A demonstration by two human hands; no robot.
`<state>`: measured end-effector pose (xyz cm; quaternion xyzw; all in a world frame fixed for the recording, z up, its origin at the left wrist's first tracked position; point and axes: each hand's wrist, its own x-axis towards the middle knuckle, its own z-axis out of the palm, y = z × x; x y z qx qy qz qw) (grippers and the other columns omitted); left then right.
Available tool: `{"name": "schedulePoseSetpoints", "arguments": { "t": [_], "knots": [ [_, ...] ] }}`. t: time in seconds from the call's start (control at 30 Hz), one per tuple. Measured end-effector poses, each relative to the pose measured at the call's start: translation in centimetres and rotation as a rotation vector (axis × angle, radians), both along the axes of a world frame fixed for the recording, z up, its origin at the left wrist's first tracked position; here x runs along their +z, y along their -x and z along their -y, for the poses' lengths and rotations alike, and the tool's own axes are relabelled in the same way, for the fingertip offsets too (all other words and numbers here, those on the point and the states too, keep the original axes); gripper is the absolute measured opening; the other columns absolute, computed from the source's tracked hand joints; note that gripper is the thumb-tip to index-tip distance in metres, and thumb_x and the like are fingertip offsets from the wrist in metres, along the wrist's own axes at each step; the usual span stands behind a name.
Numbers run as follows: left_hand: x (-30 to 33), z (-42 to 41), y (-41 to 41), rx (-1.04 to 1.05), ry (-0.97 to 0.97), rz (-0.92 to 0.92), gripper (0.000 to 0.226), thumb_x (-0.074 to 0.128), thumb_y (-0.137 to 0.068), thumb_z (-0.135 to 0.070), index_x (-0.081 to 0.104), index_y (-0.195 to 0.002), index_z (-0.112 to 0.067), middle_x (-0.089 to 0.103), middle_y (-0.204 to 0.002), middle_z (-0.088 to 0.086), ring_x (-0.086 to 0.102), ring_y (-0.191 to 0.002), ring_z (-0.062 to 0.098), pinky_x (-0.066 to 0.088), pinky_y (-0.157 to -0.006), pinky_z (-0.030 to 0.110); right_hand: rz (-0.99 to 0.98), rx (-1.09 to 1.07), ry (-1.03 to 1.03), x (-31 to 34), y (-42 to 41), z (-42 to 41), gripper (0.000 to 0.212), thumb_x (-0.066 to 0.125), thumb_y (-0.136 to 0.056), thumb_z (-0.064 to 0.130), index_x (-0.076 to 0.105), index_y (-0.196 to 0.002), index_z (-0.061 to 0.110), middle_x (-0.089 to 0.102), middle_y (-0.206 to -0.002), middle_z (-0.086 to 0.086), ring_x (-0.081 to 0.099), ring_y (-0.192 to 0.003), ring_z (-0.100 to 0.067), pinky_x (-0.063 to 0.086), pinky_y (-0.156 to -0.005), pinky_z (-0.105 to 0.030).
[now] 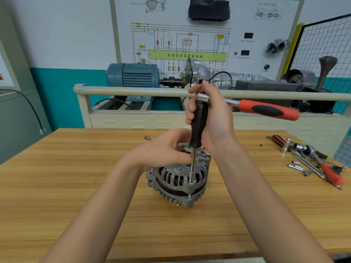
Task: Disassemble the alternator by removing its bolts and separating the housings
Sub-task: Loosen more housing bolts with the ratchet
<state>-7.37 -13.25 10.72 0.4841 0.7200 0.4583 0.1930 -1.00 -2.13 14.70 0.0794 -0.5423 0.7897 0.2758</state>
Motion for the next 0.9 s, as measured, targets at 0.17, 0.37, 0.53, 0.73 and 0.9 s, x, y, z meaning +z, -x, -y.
{"name": "schedulePoseSetpoints", "arguments": {
  "t": [0.17,0.37,0.53,0.73,0.9],
  "knots": [
    [-4.5,-1.9,0.9,0.750,0.081,-0.238,0.034,0.048,-0.096,-0.027,0.056,-0.127,-0.014,0.056,-0.133,0.006,0.051,-0.124,0.022,0.041,-0.105,0.028,0.049,0.036,-0.054,-1.3,-0.5,0.0,0.048,0.039,-0.097,0.049,0.053,-0.066,0.015,0.038,-0.047,0.005,0.030,-0.039,-0.011,0.029,-0.039,-0.021],
    [-6.8,-3.7,0.7,0.886,0.310,-0.505,0.072,0.010,-0.085,-0.060,0.065,-0.116,-0.027,0.059,-0.131,0.000,0.036,-0.135,0.029,0.019,-0.111,0.055,0.074,0.090,-0.091,-1.3,-0.2,0.0,0.057,0.034,-0.096,0.054,0.046,-0.055,0.017,0.032,-0.043,0.006,0.022,-0.037,-0.009,0.022,-0.037,-0.016],
    [-6.9,-3.7,0.8,0.874,0.332,-0.559,0.064,0.021,-0.074,-0.067,0.066,-0.107,-0.035,0.062,-0.118,-0.007,0.045,-0.123,0.021,0.022,-0.106,0.055,0.073,0.188,-0.135,-1.1,0.6,-0.4,0.055,0.032,-0.095,0.052,0.040,-0.055,0.015,0.029,-0.043,0.006,0.020,-0.036,-0.009,0.021,-0.037,-0.015],
    [-6.8,-3.8,0.8,0.908,0.251,-0.503,0.031,0.043,-0.075,-0.056,0.066,-0.078,-0.037,0.062,-0.101,-0.004,0.047,-0.116,0.020,0.022,-0.106,0.054,0.062,0.319,-0.169,-1.2,1.1,-1.1,0.054,0.029,-0.093,0.053,0.036,-0.057,0.014,0.029,-0.042,0.007,0.019,-0.033,-0.007,0.021,-0.037,-0.012],
    [-6.8,-3.8,0.7,0.919,0.197,-0.479,0.020,0.050,-0.078,-0.053,0.053,-0.065,-0.038,0.061,-0.095,-0.004,0.049,-0.111,0.020,0.022,-0.106,0.051,0.053,0.410,-0.178,-1.1,1.4,-1.5,0.052,0.028,-0.090,0.054,0.035,-0.056,0.014,0.029,-0.040,0.007,0.019,-0.031,-0.007,0.022,-0.037,-0.011]
  ]
}}
